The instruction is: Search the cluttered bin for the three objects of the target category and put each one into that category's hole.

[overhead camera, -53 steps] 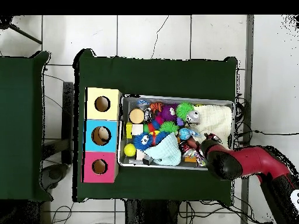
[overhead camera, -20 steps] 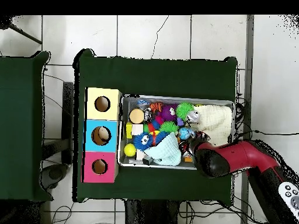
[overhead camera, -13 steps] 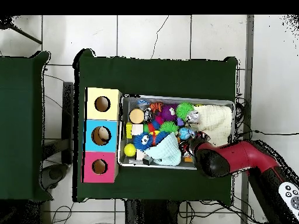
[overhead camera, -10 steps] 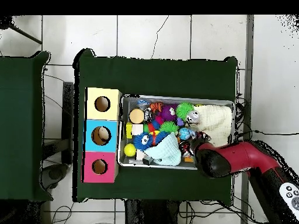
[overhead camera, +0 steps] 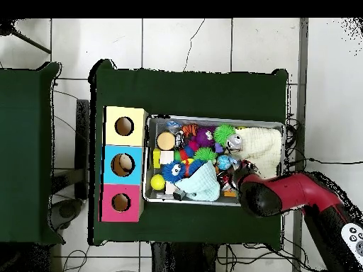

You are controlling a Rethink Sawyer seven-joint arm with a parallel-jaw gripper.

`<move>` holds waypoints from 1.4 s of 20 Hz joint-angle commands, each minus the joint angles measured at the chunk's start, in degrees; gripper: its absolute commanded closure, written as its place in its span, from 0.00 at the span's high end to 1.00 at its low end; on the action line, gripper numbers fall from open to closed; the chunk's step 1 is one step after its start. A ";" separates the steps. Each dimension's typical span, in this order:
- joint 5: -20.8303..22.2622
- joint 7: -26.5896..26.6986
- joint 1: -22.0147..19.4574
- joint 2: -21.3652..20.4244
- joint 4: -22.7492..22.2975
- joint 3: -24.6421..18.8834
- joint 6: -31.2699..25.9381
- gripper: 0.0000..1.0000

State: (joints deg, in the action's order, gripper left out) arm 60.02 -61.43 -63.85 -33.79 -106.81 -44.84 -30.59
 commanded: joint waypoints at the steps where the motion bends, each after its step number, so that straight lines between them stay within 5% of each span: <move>1: -0.48 13.82 -0.49 0.91 -1.52 -1.43 -4.25 1.00; 25: -2.49 13.68 -1.93 2.02 -1.03 -2.71 -4.18 1.00; 26: -2.80 14.24 -2.22 2.23 -1.02 -2.99 -4.41 0.00; 28: -3.10 14.93 -2.01 2.19 -0.72 -2.84 -5.49 0.00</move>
State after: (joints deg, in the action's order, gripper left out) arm 57.68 -61.43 -66.49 -33.07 -106.84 -45.11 -30.59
